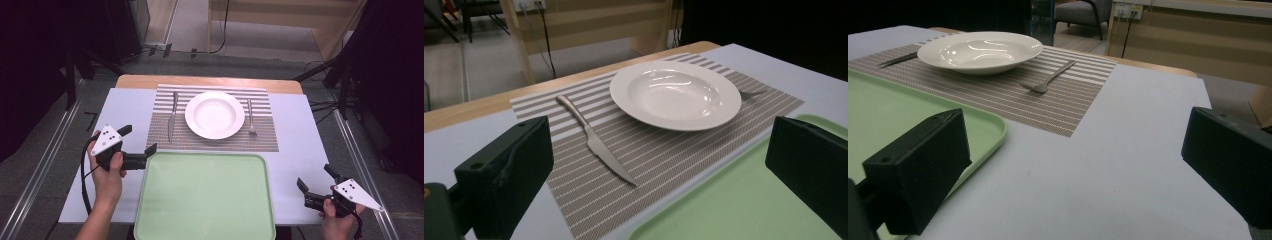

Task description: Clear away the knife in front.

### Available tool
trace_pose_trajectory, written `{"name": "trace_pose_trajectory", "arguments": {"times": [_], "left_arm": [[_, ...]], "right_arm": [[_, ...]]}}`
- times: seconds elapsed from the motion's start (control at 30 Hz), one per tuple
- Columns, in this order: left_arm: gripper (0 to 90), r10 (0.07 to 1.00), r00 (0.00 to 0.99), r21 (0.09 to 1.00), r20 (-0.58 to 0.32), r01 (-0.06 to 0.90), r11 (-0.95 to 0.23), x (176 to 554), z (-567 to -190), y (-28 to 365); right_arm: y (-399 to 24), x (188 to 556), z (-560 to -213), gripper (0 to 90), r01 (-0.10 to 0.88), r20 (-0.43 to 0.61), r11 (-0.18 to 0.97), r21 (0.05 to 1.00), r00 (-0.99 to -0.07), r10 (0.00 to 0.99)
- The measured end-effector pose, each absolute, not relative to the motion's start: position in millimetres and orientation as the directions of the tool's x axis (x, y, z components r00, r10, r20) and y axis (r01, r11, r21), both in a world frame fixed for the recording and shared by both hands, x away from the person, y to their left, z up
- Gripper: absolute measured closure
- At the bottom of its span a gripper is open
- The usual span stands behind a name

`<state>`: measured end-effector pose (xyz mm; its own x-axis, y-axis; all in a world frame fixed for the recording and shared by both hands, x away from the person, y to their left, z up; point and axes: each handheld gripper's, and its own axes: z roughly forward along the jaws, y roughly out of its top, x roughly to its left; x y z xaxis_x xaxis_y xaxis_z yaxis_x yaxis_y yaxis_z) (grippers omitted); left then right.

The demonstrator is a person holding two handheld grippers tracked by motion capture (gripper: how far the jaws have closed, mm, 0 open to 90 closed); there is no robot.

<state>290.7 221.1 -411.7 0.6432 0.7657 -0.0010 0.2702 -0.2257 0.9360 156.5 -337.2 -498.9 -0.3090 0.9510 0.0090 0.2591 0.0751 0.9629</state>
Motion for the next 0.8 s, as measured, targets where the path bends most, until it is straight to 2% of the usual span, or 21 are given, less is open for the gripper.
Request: {"name": "trace_pose_trajectory", "arguments": {"times": [0.47,0.8], "left_arm": [[0.0,0.724,0.689,0.918,0.034,0.264,-0.295,323,-404,181],[0.0,0.731,0.682,0.911,0.016,0.291,-0.292,349,-403,166]], "right_arm": [[-334,157,-500,0.0,0.266,0.0,0.09,0.96,-0.321,0.947],[-333,157,-501,0.0,0.264,-0.008,0.1,0.959,-0.328,0.945]]}}
